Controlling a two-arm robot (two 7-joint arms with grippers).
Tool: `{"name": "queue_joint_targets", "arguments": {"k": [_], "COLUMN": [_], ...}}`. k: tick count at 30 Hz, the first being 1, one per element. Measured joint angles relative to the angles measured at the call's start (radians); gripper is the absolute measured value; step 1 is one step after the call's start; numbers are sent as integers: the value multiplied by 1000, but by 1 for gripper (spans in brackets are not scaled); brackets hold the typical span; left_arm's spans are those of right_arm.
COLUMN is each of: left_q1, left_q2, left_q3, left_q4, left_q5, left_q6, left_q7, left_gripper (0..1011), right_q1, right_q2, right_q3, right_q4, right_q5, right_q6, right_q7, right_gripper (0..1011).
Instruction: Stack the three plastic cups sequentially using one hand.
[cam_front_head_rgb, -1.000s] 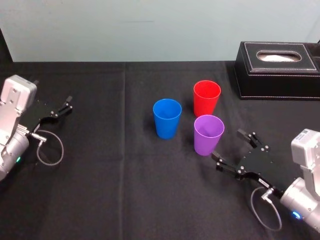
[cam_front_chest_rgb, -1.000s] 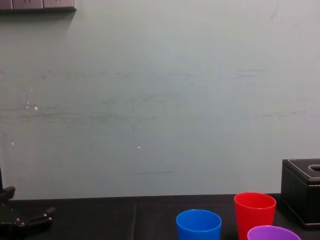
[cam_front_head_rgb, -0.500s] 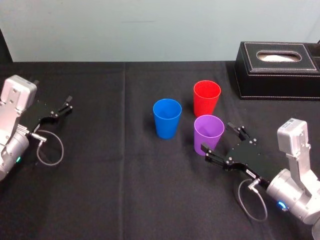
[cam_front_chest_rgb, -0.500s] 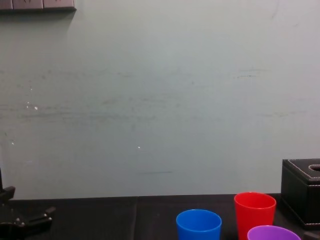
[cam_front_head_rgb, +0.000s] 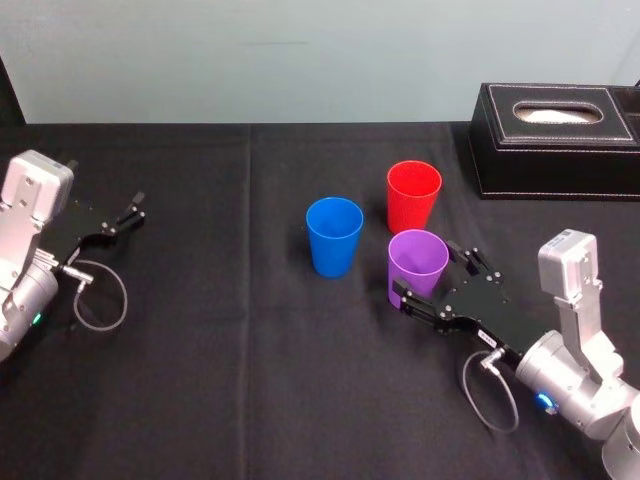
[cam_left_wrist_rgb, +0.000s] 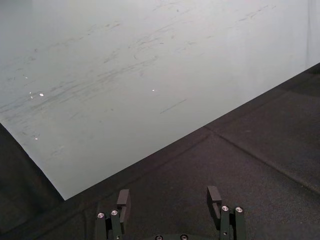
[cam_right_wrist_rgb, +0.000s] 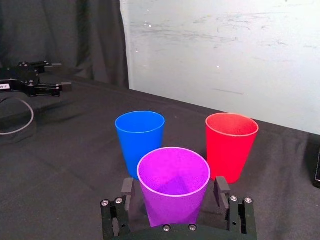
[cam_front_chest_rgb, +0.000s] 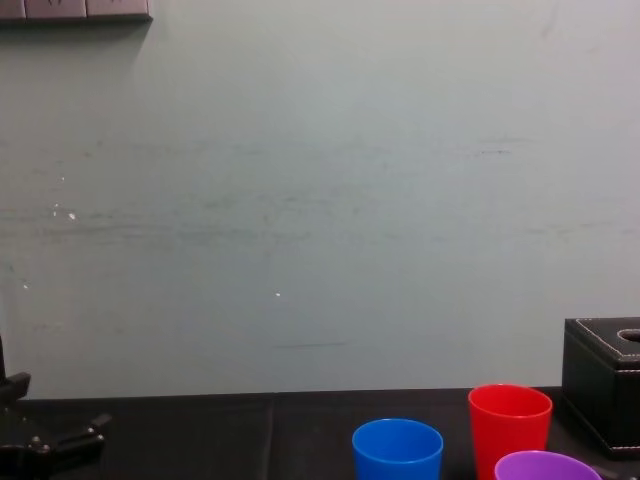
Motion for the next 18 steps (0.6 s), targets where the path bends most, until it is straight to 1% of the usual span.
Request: {"name": "queue_joint_targets", "arguments": {"k": [9, 18], "left_q1": [0, 0], "left_q2": [0, 0], "left_q3": [0, 0], "left_q4": [0, 0], "left_q5": [0, 0], "left_q6": [0, 0], "left_q7": [0, 0], "left_gripper": [1005, 1005], "right_q1": [18, 24], "right_q2": [-38, -68], "right_q3": [8, 21], "right_q4": [32, 37], "right_q5": [-21, -37], "right_q6": [-10, -8], "right_q7": [8, 10], "right_gripper": [1004, 1004]}}
